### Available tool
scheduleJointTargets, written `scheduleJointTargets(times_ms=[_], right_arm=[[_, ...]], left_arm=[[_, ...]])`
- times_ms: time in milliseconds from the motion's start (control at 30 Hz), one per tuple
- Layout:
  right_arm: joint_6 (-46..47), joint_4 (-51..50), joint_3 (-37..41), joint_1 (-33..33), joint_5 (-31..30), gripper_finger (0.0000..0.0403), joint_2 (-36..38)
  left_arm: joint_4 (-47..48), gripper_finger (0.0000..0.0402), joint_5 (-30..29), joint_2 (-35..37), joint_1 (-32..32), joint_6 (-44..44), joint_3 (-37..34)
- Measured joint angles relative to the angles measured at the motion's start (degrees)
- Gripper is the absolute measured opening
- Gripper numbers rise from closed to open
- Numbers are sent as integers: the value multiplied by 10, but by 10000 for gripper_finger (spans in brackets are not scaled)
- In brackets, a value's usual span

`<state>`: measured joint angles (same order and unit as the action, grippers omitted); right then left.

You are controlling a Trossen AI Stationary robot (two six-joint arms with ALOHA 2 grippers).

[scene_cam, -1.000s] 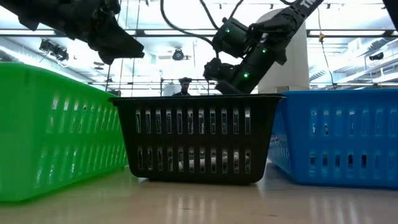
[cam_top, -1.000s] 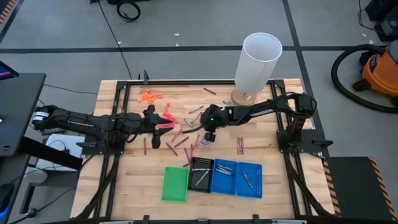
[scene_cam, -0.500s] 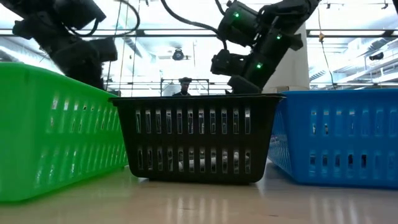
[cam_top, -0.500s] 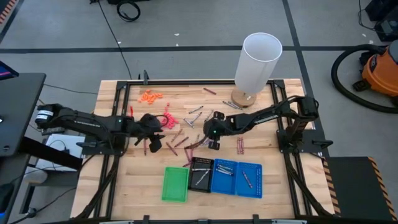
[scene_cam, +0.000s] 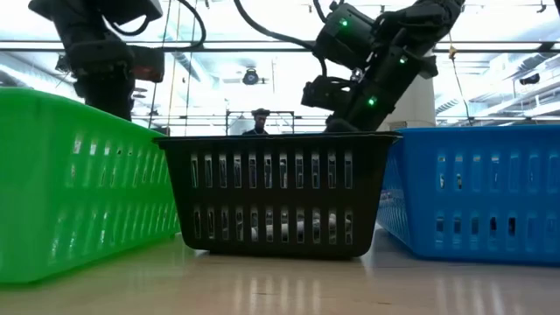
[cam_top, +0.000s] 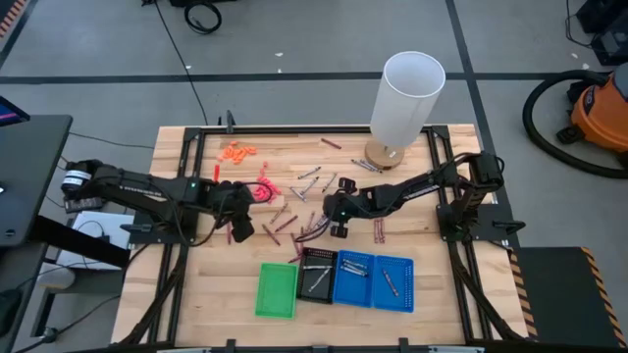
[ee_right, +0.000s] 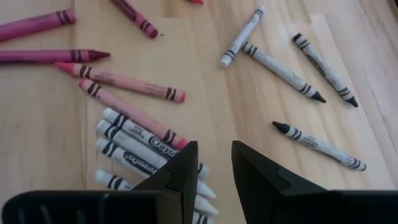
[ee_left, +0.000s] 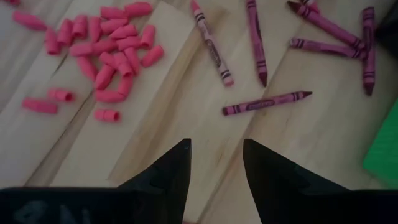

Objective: Sort crayons
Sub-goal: Put the red crayon into the green bin

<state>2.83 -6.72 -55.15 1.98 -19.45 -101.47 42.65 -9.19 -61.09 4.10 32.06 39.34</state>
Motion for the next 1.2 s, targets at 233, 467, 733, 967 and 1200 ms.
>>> scheduleJointTargets(times_ms=[233, 467, 733, 967, 1200], right_arm=[[-3, 5, 3, 15, -39, 107, 4], [-5, 2, 3, 14, -41, 107, 41], [0, -1, 3, 20, -36, 107, 80], [20, 39, 3, 35, -35, 107, 79], [-5, 80, 3, 48, -53, 107, 79]], left_arm=[[52, 157, 0, -2, 0, 51, 29], [74, 157, 0, -2, 6, 72, 33], [90, 157, 0, -1, 29, 98, 33], [79, 157, -2, -1, 68, 205, -5], [62, 157, -11, -1, 97, 293, -52]])
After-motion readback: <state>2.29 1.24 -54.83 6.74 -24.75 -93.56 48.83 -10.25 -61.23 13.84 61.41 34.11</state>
